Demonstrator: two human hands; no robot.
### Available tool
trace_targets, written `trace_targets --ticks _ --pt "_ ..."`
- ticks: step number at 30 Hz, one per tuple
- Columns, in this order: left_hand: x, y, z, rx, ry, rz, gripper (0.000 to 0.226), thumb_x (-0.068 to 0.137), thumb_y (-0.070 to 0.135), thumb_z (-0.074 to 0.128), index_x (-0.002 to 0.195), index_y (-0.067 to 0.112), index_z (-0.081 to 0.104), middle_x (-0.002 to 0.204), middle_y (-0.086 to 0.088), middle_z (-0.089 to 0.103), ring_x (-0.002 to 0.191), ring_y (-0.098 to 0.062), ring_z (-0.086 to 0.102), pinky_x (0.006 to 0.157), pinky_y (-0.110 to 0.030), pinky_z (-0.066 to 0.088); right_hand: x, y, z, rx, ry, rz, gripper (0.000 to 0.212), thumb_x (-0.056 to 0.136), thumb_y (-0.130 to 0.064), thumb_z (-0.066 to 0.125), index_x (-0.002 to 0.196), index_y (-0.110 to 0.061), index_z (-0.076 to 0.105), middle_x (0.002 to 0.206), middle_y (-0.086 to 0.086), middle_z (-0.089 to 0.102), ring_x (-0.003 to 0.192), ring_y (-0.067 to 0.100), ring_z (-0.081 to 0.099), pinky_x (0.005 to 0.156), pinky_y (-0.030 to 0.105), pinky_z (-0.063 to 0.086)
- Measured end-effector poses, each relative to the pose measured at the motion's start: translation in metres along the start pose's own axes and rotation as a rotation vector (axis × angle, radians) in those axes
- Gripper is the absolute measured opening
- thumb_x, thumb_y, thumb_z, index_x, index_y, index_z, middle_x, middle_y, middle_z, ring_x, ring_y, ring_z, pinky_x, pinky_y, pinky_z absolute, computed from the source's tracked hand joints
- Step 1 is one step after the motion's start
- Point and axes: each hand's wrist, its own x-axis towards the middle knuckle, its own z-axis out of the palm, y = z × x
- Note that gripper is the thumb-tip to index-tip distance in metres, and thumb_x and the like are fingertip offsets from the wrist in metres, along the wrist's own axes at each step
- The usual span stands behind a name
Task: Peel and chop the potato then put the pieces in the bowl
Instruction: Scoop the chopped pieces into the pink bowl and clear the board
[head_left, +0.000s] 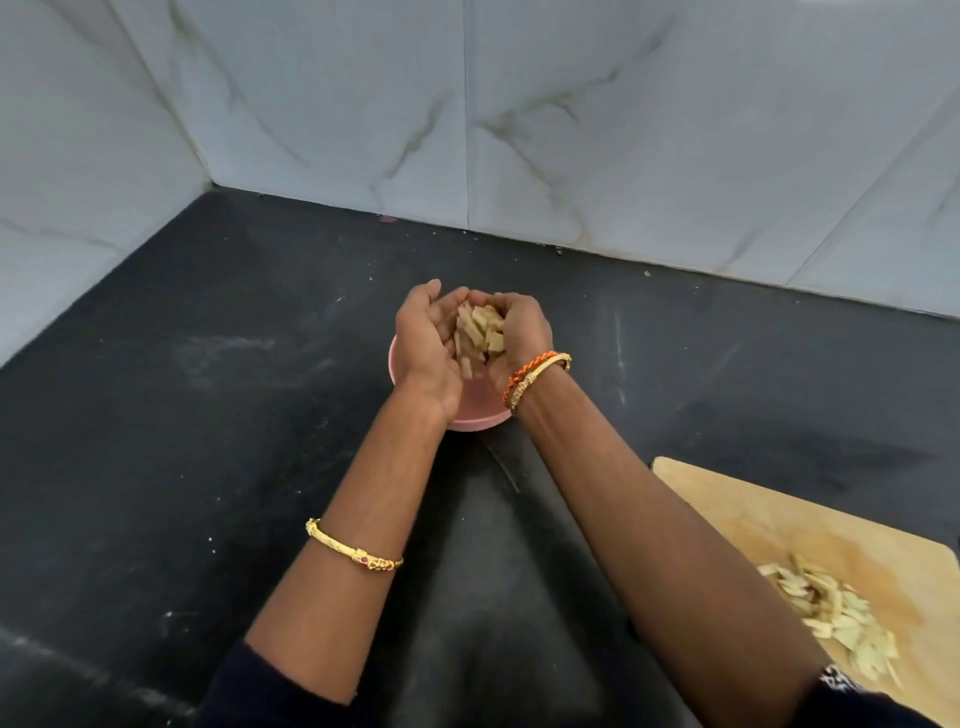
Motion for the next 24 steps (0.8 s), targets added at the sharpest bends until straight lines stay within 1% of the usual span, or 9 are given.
trace_targets --ticks 3,6,9,12,13,15,19,21,24 --pt "0.004 0.012 -0.010 0.247 -0.101 -0.050 0.044 0.095 0.039 0.035 0.092 0.010 0.067 0.077 -0.005 0.073 0.070 -0.015 0.069 0.061 -0.025 0.052 0.005 -0.006 -0.002 -0.238 -0.030 -0.001 0.044 0.092 -0.014 0.035 0.065 -0.007 0.069 0.062 0.010 0.069 0.062 0.023 0.064 0.069 0.033 0.054" --pt "0.005 0.017 -0.015 0.565 -0.029 0.045 0.036 0.095 0.034 0.039 0.082 0.017 0.068 0.077 -0.003 0.071 0.073 -0.015 0.068 0.062 -0.026 0.053 0.008 -0.012 -0.001 -0.442 -0.066 -0.078 0.043 0.086 -0.004 0.036 0.070 -0.006 0.076 0.076 0.012 0.074 0.081 0.029 0.069 0.081 0.036 0.057" --pt "0.012 0.012 -0.022 0.744 0.082 0.370 0.029 0.093 0.025 0.045 0.075 0.024 0.068 0.079 0.000 0.071 0.080 -0.015 0.068 0.077 -0.033 0.056 0.011 -0.010 -0.007 -0.724 0.043 -0.262 0.026 0.085 -0.006 0.048 0.077 -0.009 0.073 0.085 0.008 0.071 0.082 0.023 0.064 0.074 0.031 0.052" --pt "0.019 0.004 -0.032 0.812 0.235 0.735 0.018 0.089 0.018 0.051 0.094 0.019 0.068 0.088 0.006 0.069 0.082 -0.001 0.063 0.078 -0.017 0.052 0.006 -0.010 -0.024 -1.117 0.252 -0.482 0.021 0.083 -0.014 0.054 0.102 -0.011 0.063 0.108 0.009 0.059 0.102 0.025 0.055 0.083 0.035 0.049" --pt "0.021 0.000 -0.036 0.828 0.279 0.743 0.019 0.088 0.017 0.052 0.100 0.018 0.067 0.093 0.008 0.067 0.086 0.001 0.060 0.078 -0.013 0.048 0.006 -0.010 -0.031 -1.204 0.282 -0.452 0.029 0.083 -0.016 0.056 0.112 -0.010 0.058 0.118 0.011 0.052 0.110 0.028 0.050 0.089 0.038 0.048" --pt "0.028 -0.011 -0.045 0.794 0.329 0.605 0.028 0.084 0.015 0.052 0.108 0.025 0.061 0.102 0.011 0.062 0.098 -0.002 0.056 0.084 -0.019 0.048 0.006 -0.011 -0.043 -1.263 0.272 -0.322 0.039 0.084 -0.019 0.061 0.121 -0.010 0.052 0.126 0.014 0.048 0.111 0.030 0.051 0.092 0.041 0.050" --pt "0.020 -0.024 -0.039 0.511 0.287 0.291 0.048 0.079 -0.005 0.041 0.116 0.023 0.053 0.102 0.007 0.056 0.090 -0.008 0.057 0.060 -0.021 0.051 0.002 -0.014 -0.061 -1.169 0.119 -0.225 0.024 0.090 -0.014 0.053 0.111 -0.007 0.062 0.096 0.010 0.065 0.067 0.021 0.065 0.060 0.029 0.058" --pt "0.009 -0.028 -0.029 0.457 0.288 0.301 0.051 0.078 -0.010 0.036 0.114 0.021 0.055 0.096 0.008 0.056 0.086 -0.009 0.058 0.053 -0.019 0.051 -0.004 -0.019 -0.072 -1.112 0.136 -0.254 0.020 0.090 -0.013 0.052 0.106 -0.010 0.065 0.087 0.007 0.066 0.061 0.017 0.064 0.051 0.023 0.054" --pt "-0.005 -0.041 -0.011 0.361 0.257 0.274 0.048 0.081 -0.010 0.036 0.108 0.022 0.059 0.095 0.007 0.060 0.088 -0.012 0.061 0.061 -0.026 0.056 -0.017 -0.028 -0.099 -1.046 0.188 -0.261 0.010 0.091 -0.016 0.055 0.091 -0.015 0.065 0.074 0.001 0.065 0.060 0.014 0.065 0.048 0.019 0.051"
